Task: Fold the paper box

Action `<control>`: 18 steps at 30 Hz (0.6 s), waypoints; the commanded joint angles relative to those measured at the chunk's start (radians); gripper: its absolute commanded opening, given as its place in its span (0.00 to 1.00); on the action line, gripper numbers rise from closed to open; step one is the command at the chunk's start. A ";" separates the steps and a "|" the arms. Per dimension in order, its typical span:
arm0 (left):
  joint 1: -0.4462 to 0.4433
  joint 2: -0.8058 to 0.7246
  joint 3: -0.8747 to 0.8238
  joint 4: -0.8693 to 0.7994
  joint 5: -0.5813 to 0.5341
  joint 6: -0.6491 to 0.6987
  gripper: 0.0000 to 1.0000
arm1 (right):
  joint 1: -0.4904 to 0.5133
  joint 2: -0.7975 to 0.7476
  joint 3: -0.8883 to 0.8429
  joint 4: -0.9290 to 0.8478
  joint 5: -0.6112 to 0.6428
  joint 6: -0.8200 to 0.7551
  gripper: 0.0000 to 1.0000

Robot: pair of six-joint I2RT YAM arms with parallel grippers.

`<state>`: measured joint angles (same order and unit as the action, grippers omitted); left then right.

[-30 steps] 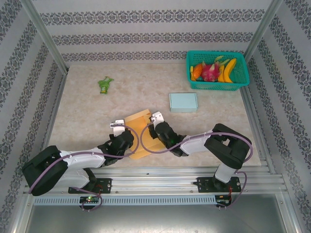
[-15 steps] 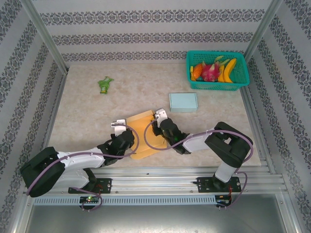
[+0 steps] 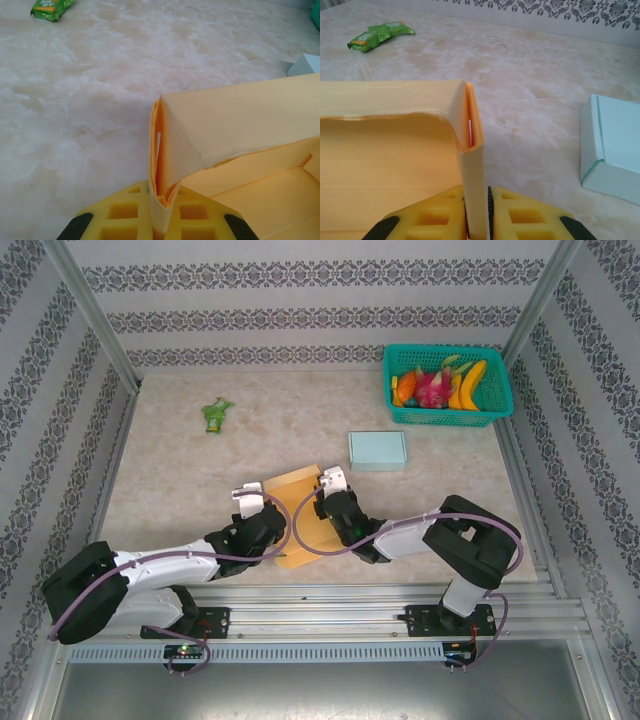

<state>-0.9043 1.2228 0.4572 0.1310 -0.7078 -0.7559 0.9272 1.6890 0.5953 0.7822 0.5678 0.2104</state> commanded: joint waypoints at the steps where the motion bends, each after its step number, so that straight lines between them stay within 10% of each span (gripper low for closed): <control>1: 0.002 -0.005 0.003 -0.100 -0.127 -0.044 0.00 | -0.060 -0.032 -0.033 -0.040 0.059 -0.014 0.24; 5: 0.003 -0.004 0.010 -0.090 -0.106 -0.043 0.00 | -0.102 -0.033 -0.026 -0.063 -0.205 0.011 0.30; 18: 0.002 -0.022 0.007 -0.083 -0.081 -0.041 0.00 | -0.109 0.065 0.037 -0.076 -0.253 0.037 0.38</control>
<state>-0.9031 1.2228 0.4587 0.0650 -0.7383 -0.7689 0.8448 1.7245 0.6060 0.7586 0.3061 0.2367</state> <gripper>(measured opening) 0.078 0.377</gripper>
